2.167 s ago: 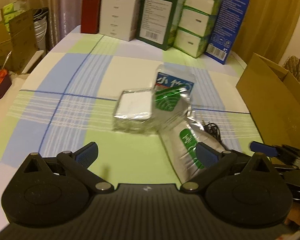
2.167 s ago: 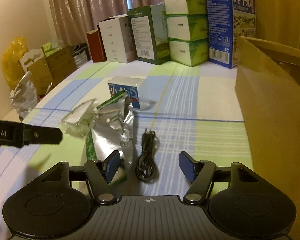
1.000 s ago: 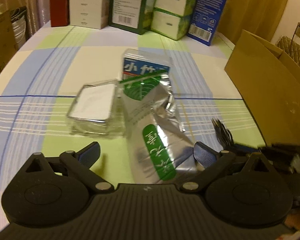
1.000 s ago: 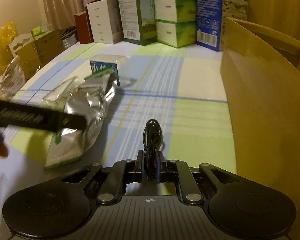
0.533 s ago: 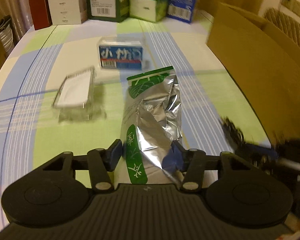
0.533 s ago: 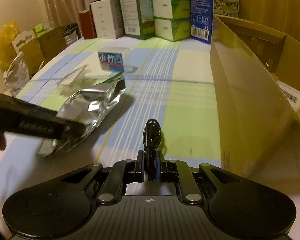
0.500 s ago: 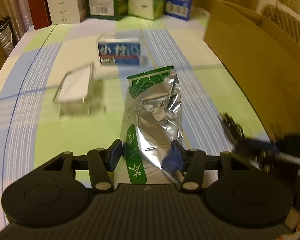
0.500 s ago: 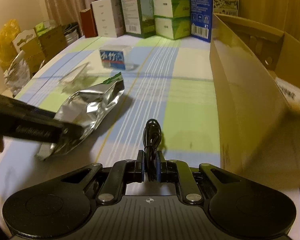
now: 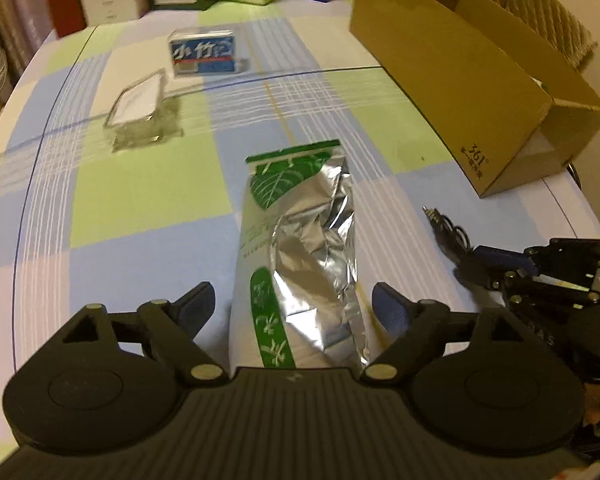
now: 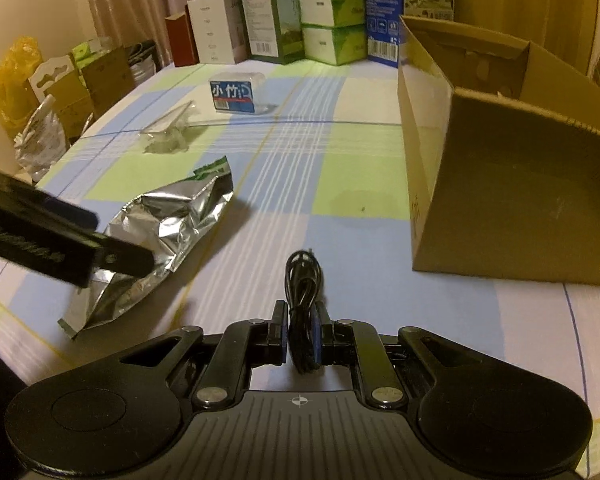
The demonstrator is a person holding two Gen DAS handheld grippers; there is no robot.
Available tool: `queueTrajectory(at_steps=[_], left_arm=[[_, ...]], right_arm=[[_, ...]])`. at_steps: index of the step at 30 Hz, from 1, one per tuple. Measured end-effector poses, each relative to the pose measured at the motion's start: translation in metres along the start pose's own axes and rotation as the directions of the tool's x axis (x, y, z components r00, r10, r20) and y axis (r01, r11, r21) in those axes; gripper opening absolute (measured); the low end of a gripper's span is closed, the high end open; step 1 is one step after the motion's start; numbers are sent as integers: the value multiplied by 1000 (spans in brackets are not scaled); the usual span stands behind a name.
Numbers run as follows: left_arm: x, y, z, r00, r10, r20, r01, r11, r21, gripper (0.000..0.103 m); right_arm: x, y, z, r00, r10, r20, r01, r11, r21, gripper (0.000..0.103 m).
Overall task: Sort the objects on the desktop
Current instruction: 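Grasp the silver foil packet with left tool while right tool grasps black cable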
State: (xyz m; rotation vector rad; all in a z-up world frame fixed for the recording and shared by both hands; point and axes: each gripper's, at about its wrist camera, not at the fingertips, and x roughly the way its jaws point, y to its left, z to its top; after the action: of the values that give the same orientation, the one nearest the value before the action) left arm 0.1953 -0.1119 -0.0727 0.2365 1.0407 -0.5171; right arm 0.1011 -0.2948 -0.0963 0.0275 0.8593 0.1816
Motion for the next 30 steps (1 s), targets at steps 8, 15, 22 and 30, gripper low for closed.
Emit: queueTrajectory(at_steps=[8, 15, 22, 30], left_arm=[[32, -5, 12, 998, 31, -53, -26, 996, 85, 83], [48, -7, 7, 998, 26, -62, -20, 995, 98, 83], [47, -2, 3, 999, 15, -45, -11, 996, 89, 81], [39, 0, 3, 1000, 9, -28, -6, 997, 79, 55]], right_arm=[[8, 0, -4, 1000, -4, 0, 4, 999, -32, 18], [15, 3, -9, 1000, -19, 15, 20, 996, -85, 21], [16, 5, -10, 999, -19, 26, 21, 995, -94, 21], [18, 10, -10, 999, -20, 30, 23, 995, -99, 21]])
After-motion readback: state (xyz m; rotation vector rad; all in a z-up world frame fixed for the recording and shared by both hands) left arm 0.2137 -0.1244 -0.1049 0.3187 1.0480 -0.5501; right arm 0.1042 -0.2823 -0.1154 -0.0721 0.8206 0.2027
